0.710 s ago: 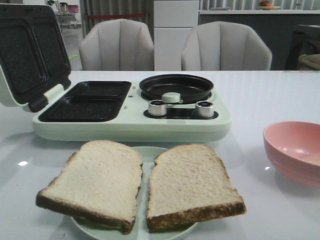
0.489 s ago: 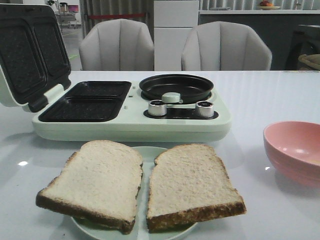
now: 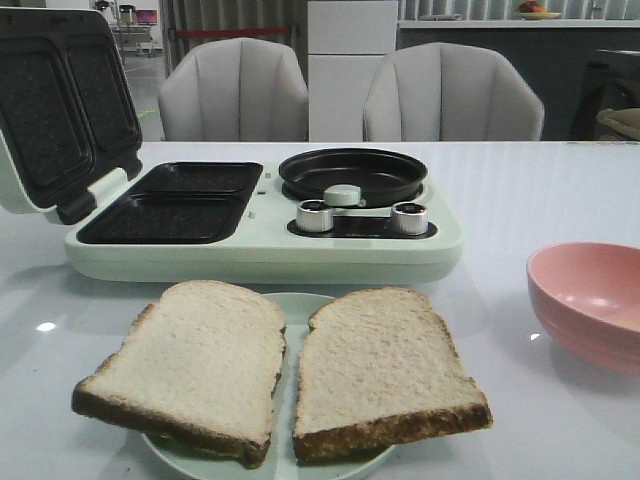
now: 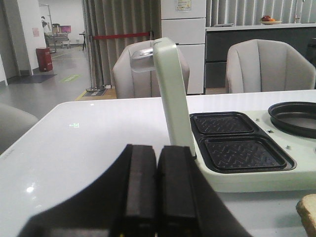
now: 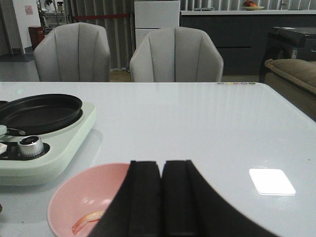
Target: Make breakfast with bread and shrimp
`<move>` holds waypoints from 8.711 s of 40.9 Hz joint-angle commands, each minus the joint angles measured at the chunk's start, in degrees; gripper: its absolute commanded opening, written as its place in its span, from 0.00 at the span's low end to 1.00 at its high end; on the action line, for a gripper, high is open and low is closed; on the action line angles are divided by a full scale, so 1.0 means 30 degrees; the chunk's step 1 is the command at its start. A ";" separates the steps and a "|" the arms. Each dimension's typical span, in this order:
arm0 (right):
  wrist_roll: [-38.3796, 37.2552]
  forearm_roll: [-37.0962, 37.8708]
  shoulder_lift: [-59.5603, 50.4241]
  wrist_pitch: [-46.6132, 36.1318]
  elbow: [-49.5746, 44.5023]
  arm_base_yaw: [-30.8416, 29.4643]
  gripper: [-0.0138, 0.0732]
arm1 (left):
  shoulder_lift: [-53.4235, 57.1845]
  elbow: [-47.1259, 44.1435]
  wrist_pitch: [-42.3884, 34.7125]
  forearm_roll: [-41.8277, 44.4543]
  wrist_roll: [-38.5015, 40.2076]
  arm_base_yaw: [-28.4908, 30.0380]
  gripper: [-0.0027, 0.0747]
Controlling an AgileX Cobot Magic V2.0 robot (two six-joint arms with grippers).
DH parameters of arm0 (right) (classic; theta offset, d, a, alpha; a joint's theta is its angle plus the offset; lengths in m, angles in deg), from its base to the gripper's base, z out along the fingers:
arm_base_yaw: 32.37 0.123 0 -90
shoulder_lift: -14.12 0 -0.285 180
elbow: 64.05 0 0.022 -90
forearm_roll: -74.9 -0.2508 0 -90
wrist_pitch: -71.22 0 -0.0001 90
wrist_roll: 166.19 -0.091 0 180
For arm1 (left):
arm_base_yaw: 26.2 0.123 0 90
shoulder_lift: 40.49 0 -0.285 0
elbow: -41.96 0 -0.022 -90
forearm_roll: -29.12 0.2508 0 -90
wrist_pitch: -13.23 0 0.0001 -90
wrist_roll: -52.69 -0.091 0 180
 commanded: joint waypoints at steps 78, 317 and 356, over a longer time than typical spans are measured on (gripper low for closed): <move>0.0081 0.0525 1.3871 1.0143 1.2632 -0.0117 0.76 | -1.1686 1.0887 0.8449 -0.1470 -0.1729 -0.0308 0.83; 0.0081 0.0525 1.3871 1.0125 1.2632 -0.0117 0.76 | -2.1820 1.0987 1.2037 3.2587 1.6096 -1.4828 0.62; 0.4449 -0.9415 1.5703 1.3279 1.2669 0.1581 0.72 | -0.9567 1.3076 1.2277 0.6661 0.7892 -1.7238 0.60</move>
